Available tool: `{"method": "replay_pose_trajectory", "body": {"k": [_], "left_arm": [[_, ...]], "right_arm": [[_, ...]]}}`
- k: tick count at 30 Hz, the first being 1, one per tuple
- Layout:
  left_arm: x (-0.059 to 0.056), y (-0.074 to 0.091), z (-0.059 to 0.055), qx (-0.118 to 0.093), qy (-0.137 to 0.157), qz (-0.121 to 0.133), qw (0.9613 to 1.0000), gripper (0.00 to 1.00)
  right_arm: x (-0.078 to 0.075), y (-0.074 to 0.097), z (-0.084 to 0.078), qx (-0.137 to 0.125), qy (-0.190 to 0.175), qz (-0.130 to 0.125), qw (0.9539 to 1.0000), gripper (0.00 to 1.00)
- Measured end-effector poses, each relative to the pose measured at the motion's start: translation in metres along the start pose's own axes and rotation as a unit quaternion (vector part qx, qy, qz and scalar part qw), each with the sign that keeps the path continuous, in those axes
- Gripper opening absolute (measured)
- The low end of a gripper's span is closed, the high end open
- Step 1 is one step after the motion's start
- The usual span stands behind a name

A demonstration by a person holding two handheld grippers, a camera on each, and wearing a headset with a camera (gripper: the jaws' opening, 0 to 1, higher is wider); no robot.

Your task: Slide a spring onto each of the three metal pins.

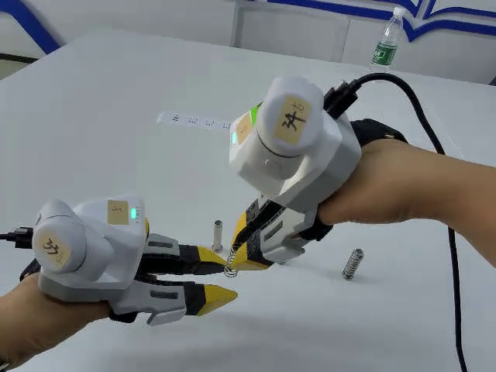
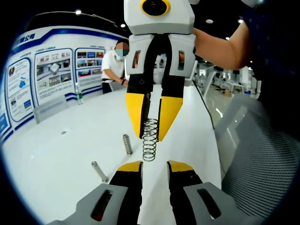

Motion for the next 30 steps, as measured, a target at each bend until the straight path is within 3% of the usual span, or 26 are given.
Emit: {"method": "replay_pose_trajectory", "body": {"k": [18, 30], "left_arm": [[0.012, 0.02, -0.017, 0.011, 0.052, 0.065, 0.9965, 0.45], [0.014, 0.028, -0.028, 0.015, 0.078, 0.092, 0.9926, 0.6]], "right_arm": [[-0.038, 0.016, 0.004, 0.007, -0.004, -0.033, 0.9994, 0.12], [-0.071, 0.008, 0.007, 0.006, -0.014, -0.051, 0.9986, 0.12]]}}
Point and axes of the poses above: the centre of the closed fingertips' face, and the gripper's own axes: y roughly backward along the fingers, x roughly to its left, z roughly out of its top, the point moved 10 cm from there along y, roughly backward along the fingers, and after that the axes turned 13 degrees about z, right-handed, at the moved point
